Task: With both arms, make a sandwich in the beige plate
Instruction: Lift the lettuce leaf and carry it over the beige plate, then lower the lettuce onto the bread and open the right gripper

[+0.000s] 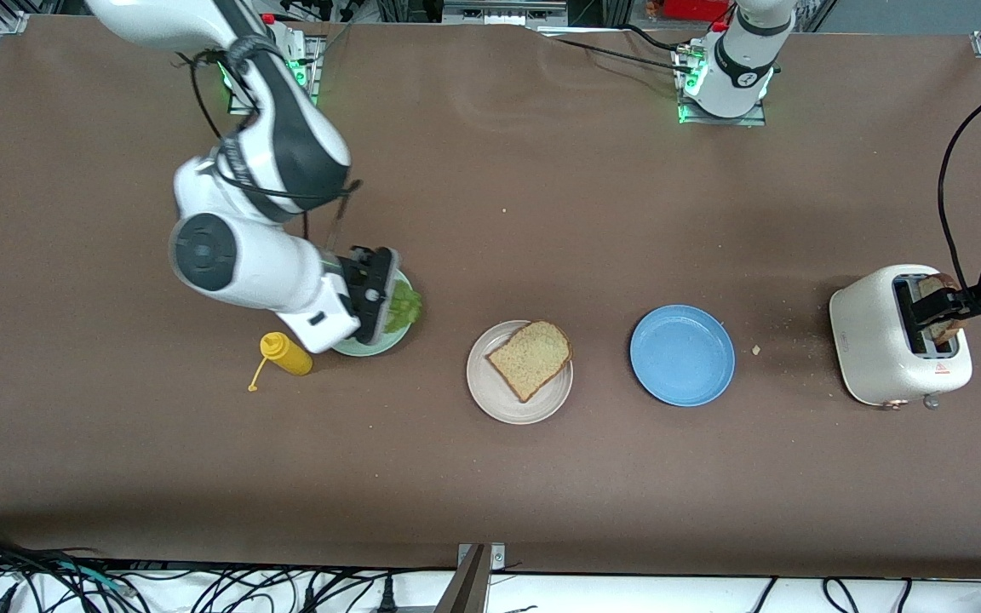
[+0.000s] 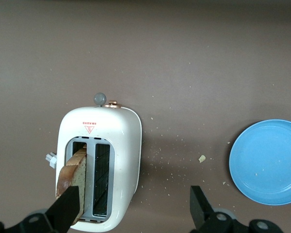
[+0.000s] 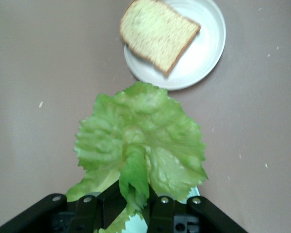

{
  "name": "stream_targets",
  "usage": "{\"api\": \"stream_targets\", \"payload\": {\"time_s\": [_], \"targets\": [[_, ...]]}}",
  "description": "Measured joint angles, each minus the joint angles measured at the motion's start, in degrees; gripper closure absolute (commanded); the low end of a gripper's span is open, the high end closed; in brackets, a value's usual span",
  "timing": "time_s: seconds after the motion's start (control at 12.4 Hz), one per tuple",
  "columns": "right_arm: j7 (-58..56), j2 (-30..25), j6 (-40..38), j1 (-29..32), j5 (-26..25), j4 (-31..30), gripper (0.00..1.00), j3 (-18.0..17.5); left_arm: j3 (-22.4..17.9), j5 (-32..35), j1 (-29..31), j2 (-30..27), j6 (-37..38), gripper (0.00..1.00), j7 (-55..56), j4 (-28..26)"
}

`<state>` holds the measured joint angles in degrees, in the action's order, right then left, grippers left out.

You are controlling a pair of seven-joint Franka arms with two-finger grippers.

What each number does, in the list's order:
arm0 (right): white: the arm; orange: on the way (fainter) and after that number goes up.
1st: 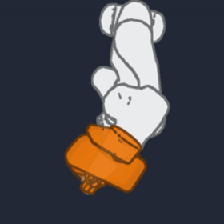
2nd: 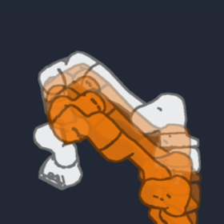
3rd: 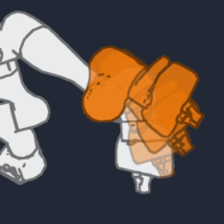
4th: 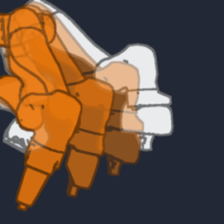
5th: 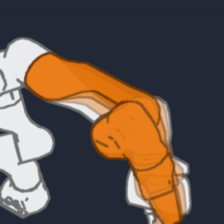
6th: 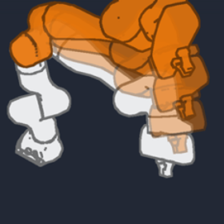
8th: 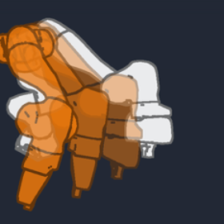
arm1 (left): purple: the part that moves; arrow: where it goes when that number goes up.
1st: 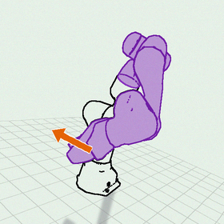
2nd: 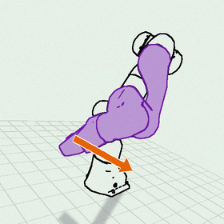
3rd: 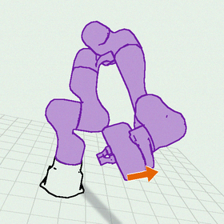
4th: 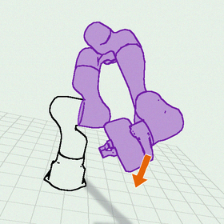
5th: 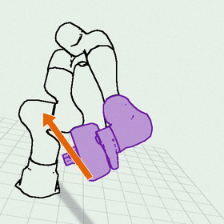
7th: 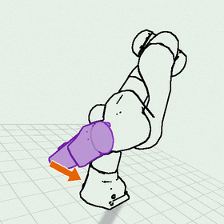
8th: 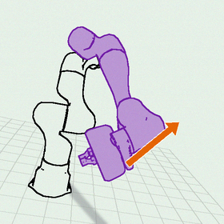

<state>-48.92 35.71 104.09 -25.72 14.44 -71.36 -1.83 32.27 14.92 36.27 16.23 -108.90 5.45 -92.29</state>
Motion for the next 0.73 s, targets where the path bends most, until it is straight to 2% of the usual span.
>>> {"api": "stream_targets", "payload": {"time_s": [0.16,0.32,0.73], "targets": [[8.24,5.52,3.39,-7.07,0.01,4.65,1.00,4.22,-0.08,0.00,0.05,0.11,0.00,0.00,0.00,-0.05],[17.32,10.79,8.62,-12.74,0.01,7.29,1.00,6.70,-0.10,0.00,0.08,0.30,0.02,0.00,0.00,-0.29],[36.37,20.00,27.00,-18.70,0.05,9.54,1.00,7.13,-0.14,0.00,0.22,1.72,0.05,0.00,0.00,-0.60]]}}
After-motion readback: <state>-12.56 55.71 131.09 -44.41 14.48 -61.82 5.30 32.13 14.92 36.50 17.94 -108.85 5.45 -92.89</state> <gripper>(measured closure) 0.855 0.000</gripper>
